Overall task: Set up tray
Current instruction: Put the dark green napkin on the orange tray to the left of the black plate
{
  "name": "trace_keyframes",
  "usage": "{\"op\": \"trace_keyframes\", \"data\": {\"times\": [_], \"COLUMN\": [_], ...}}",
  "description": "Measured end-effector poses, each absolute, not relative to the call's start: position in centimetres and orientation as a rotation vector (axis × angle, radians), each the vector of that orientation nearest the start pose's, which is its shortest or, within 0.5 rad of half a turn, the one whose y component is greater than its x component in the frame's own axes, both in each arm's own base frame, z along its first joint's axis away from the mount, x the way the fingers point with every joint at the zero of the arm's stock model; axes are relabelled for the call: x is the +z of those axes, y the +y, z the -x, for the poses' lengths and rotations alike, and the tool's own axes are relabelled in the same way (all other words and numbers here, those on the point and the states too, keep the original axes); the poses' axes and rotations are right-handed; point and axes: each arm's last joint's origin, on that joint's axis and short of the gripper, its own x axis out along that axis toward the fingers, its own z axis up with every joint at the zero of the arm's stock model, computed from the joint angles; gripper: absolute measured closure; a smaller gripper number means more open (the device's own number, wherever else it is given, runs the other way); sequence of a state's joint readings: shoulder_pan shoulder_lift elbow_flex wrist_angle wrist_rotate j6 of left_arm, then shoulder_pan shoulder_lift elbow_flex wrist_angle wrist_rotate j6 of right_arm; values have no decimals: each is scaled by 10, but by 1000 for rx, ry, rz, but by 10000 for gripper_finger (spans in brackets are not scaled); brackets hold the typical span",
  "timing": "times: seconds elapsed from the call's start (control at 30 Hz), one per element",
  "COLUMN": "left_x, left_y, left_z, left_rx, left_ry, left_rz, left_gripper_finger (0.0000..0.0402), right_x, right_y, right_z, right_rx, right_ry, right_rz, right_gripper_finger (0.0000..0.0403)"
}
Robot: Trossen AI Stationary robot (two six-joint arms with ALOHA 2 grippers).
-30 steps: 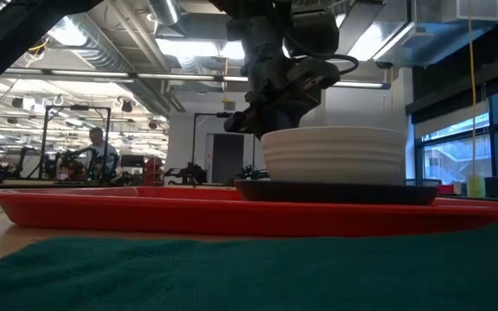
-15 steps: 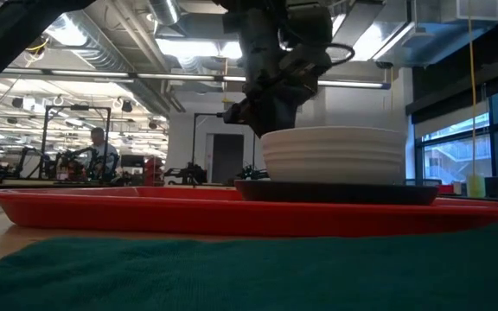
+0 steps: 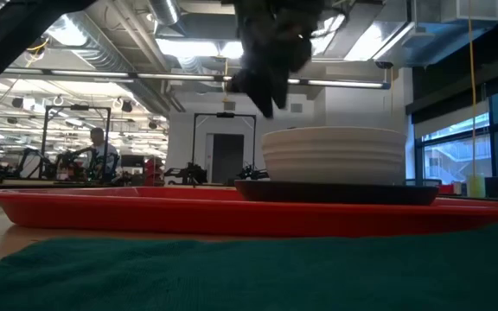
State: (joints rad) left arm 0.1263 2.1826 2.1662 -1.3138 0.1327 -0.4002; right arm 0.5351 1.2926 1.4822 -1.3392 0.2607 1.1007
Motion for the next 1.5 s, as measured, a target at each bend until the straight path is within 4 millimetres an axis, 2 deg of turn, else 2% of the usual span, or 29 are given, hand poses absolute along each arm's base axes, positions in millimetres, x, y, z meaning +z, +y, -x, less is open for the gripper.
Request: {"op": "trace_keyframes", "data": {"times": [0.1,0.2,0.33,0.43,0.53,0.7,0.83,1.03,1.17,1.27,1.5], "left_x": [318,354,387,402,408,400,385,356,335,320,292], "left_y": [51,35,-1,-36,-69,-119,-148,-191,-213,-226,-249], "left_z": [-423,-403,-371,-355,-347,-347,-346,-339,-335,-336,-344], "left_rx": [266,245,98,-31,-124,-272,-327,-512,-622,-669,-720], "left_ry": [1320,1259,1190,1146,1099,1060,1108,1125,1143,1119,952], "left_rz": [434,334,173,12,-136,-266,-348,-751,-900,-932,-981], "left_gripper_finger": [266,273,283,291,292,272,249,236,237,242,249], "right_x": [375,375,375,375,375,373,368,359,353,350,347], "right_y": [104,103,103,103,104,107,117,130,138,144,155], "right_z": [-190,-190,-191,-192,-193,-200,-208,-222,-229,-230,-228], "right_rx": [-337,-337,-358,-360,-368,-423,-438,-419,-414,-410,-492], "right_ry": [1042,1029,1003,999,991,932,916,929,954,961,947], "right_rz": [-520,-491,-476,-476,-495,-567,-633,-666,-726,-736,-910], "right_gripper_finger": [292,292,292,292,292,292,292,292,292,292,292]}}
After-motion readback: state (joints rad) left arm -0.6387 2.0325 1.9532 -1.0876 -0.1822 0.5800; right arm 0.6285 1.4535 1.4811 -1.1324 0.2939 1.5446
